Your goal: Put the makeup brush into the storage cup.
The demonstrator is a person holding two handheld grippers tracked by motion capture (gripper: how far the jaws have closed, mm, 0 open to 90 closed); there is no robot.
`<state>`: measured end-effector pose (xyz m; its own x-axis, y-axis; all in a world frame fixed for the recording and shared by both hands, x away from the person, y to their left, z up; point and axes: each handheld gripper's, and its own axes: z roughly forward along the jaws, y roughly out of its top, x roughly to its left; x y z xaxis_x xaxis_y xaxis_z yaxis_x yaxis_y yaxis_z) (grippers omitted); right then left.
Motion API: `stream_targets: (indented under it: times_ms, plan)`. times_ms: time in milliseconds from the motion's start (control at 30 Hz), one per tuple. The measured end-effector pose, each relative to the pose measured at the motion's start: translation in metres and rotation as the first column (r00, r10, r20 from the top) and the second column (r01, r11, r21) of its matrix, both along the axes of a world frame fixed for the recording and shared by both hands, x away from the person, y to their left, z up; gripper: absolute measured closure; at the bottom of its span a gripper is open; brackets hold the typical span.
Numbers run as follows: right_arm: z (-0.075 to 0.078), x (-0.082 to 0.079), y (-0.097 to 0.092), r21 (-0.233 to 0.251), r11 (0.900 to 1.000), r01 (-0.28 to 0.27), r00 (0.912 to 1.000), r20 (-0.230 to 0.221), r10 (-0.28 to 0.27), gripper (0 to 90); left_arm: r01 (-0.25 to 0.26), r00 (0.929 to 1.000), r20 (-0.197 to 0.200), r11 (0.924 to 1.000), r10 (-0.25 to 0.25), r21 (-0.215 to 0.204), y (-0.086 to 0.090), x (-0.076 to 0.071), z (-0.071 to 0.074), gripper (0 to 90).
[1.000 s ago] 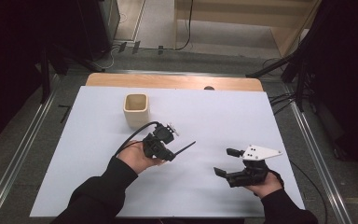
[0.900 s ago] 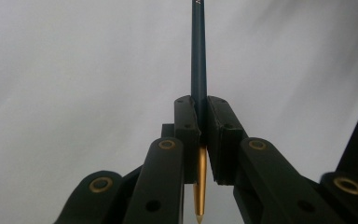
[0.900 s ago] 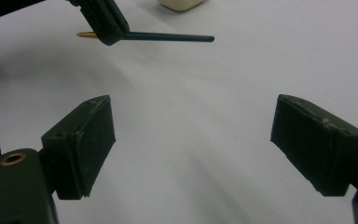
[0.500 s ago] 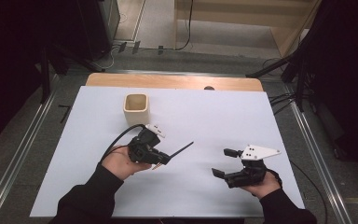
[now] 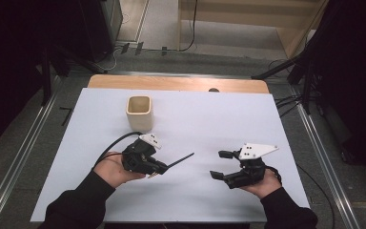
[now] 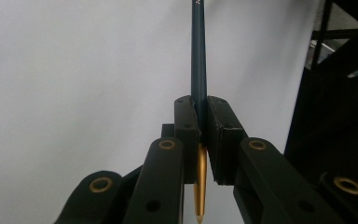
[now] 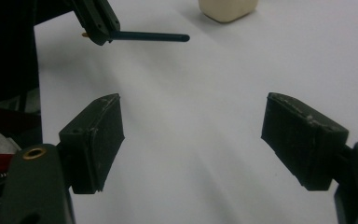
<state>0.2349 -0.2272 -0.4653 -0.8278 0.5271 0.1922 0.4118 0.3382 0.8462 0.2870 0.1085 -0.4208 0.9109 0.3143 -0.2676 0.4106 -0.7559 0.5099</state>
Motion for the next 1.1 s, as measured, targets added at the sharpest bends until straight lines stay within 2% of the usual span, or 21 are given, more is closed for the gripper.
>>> stream_targets:
  times_ms: [67, 100, 133, 300, 333, 500, 533, 567, 600, 733, 767, 900, 933, 967, 1067, 1100]
  plan:
    - [0.004, 0.003, 0.001, 0.003, 0.9995, -0.031, 0.9995, 0.001, 0.031, 23.7, 0.02, 0.9998, -0.008, 0.9998, -0.02, 0.009, 0.001, 0.001, 0.001, 83.7]
    - [0.006, 0.005, 0.002, 0.006, 0.9989, -0.047, 0.9989, -0.001, 0.047, 24.0, 0.029, 0.9996, 0.006, 0.9996, -0.029, 0.008, 0.001, 0.001, 0.002, 83.7]
    - [0.007, 0.006, 0.004, 0.004, 0.9979, -0.065, 0.9979, 0.006, 0.065, 23.9, 0.037, 0.9992, -0.011, 0.9993, -0.037, 0.009, 0.001, 0.002, 0.004, 83.7]
    - [0.012, 0.016, 0.016, -0.009, 0.9935, -0.113, 0.9935, -0.008, 0.113, 20.5, 0.08, 0.9967, 0.004, 0.9967, -0.081, 0.009, 0.002, 0.005, 0.006, 83.7]
    - [0.012, 0.019, 0.019, -0.015, 0.9917, -0.128, 0.9918, -0.014, 0.127, 20.5, 0.082, 0.9965, 0.014, 0.9966, -0.082, 0.006, 0.002, 0.004, 0.005, 83.7]
    - [0.015, 0.025, 0.032, -0.045, 0.9796, -0.196, 0.9804, -0.03, 0.195, 20.2, 0.124, 0.9922, -0.005, 0.9917, -0.124, 0.032, 0.003, 0.005, 0.002, 83.8]
    - [0.015, 0.027, 0.036, -0.052, 0.9745, -0.218, 0.9755, -0.037, 0.217, 20.3, 0.13, 0.9914, -0.017, 0.9911, -0.13, 0.03, 0.003, 0.005, 0.002, 83.7]
    - [0.016, 0.028, 0.038, -0.06, 0.9707, -0.233, 0.9722, -0.041, 0.231, 20.4, 0.138, 0.9904, -0.012, 0.9898, -0.138, 0.035, 0.003, 0.005, 0.002, 83.7]
    - [0.016, 0.029, 0.041, -0.065, 0.967, -0.246, 0.9688, -0.046, 0.244, 21.0, 0.154, 0.9878, -0.027, 0.9871, -0.153, 0.042, 0.003, 0.006, 0.001, 83.8]
    - [0.015, 0.033, 0.052, -0.073, 0.9485, -0.308, 0.9505, -0.064, 0.304, 22.5, 0.2, 0.9797, -0.026, 0.978, -0.199, 0.06, 0.001, 0.006, 0.0, 83.7]
    - [0.015, 0.034, 0.054, -0.082, 0.9431, -0.322, 0.9458, -0.068, 0.317, 22.8, 0.211, 0.9771, -0.038, 0.9757, -0.209, 0.058, 0.0, 0.006, 0.0, 83.7]
    - [0.013, 0.037, 0.064, -0.103, 0.9229, -0.371, 0.9278, -0.085, 0.363, 24.1, 0.245, 0.9695, -0.027, 0.9665, -0.244, 0.076, -0.005, 0.006, 0.0, 83.8]
    - [0.012, 0.038, 0.067, -0.107, 0.9183, -0.381, 0.9234, -0.092, 0.373, 24.4, 0.252, 0.9675, -0.04, 0.9649, -0.25, 0.074, -0.006, 0.006, 0.0, 83.7]
    - [0.012, 0.038, 0.068, -0.111, 0.914, -0.39, 0.9194, -0.1, 0.38, 25.2, 0.271, 0.9626, -0.03, 0.9593, -0.269, 0.08, -0.007, 0.006, 0.0, 83.7]
    - [0.011, 0.04, 0.074, -0.121, 0.9016, -0.415, 0.9084, -0.109, 0.404, 27.1, 0.296, 0.9551, -0.024, 0.9502, -0.295, 0.097, -0.01, 0.005, 0.0, 83.7]
    - [0.01, 0.041, 0.076, -0.12, 0.8991, -0.421, 0.9054, -0.116, 0.408, 28.3, 0.307, 0.9517, -0.035, 0.9464, -0.305, 0.101, -0.011, 0.006, 0.0, 83.7]
